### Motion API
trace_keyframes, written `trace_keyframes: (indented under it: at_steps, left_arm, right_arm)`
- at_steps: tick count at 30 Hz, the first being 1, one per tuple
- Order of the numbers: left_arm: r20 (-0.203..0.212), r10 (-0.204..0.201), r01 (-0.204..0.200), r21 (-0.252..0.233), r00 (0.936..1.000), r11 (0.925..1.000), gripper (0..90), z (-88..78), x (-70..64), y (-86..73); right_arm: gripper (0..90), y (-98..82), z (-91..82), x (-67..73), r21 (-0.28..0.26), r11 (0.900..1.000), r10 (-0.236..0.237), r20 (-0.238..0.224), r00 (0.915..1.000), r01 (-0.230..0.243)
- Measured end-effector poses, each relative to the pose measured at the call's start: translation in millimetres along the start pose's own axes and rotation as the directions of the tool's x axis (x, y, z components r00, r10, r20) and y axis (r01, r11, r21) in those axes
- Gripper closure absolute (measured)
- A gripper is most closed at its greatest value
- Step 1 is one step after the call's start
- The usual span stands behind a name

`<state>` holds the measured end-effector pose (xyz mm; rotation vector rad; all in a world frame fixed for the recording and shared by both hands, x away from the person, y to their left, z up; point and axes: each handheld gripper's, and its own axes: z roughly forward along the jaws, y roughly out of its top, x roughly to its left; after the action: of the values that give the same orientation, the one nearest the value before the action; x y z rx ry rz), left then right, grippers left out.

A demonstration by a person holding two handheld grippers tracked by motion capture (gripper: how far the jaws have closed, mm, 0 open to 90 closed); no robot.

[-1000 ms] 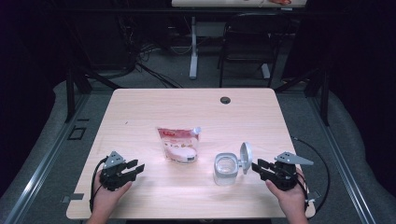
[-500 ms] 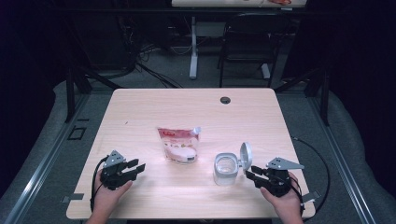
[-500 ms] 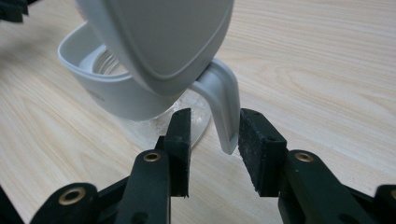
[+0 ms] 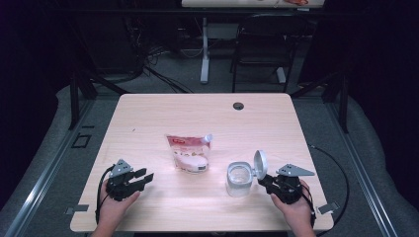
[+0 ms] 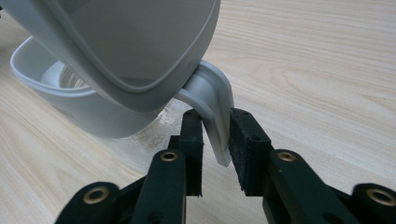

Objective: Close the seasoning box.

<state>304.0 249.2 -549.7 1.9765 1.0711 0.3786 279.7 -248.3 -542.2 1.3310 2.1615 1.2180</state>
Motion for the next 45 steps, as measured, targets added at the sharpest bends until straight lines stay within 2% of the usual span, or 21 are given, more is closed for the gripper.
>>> trace_keyframes:
  at_steps: [3, 7, 18, 26, 31, 39, 45]
  left_arm:
    - [-0.002, 0.001, -0.001, 0.002, 1.0000, 1.0000, 60.2, -0.1, -0.2, 0.0]
    - [-0.003, 0.001, -0.001, 0.004, 1.0000, 1.0000, 60.1, 0.1, -0.6, -0.2]
    - [-0.004, 0.003, -0.003, 0.005, 1.0000, 1.0000, 60.1, 0.0, -0.1, -0.7]
    - [-0.009, 0.001, -0.001, 0.005, 1.0000, 1.0000, 59.9, 0.4, -0.7, -0.8]
    - [-0.011, -0.002, 0.002, 0.004, 0.9999, 1.0000, 55.7, 0.9, -0.8, -0.8]
    - [-0.008, -0.016, 0.016, -0.002, 0.9998, 0.9999, 54.9, 0.8, -0.2, -0.6]
    - [0.024, -0.030, 0.030, -0.021, 0.9993, 0.9993, 54.9, -3.5, -0.8, 2.4]
  right_arm:
    - [77.9, 0.9, 0.5, -0.8, 0.002, 1.000, 0.005, 0.000, 1.0000, -0.005]
    - [78.5, 2.8, 3.0, -4.0, -0.009, 1.000, 0.020, 0.026, 0.9995, -0.020]
    - [77.8, 5.1, 8.5, -13.7, -0.035, 0.998, 0.061, 0.016, 0.9980, -0.061]
    - [77.5, 9.3, 13.9, -20.2, -0.039, 0.998, 0.055, 0.017, 0.9983, -0.054]
    - [77.3, 11.0, 16.4, -23.2, -0.052, 0.997, 0.064, 0.007, 0.9979, -0.064]
    - [70.6, 9.2, 7.6, -22.5, -0.072, 0.995, 0.066, -0.012, 0.9978, -0.066]
    - [68.1, 6.8, -7.9, -15.0, -0.073, 0.997, 0.029, 0.011, 0.9995, -0.028]
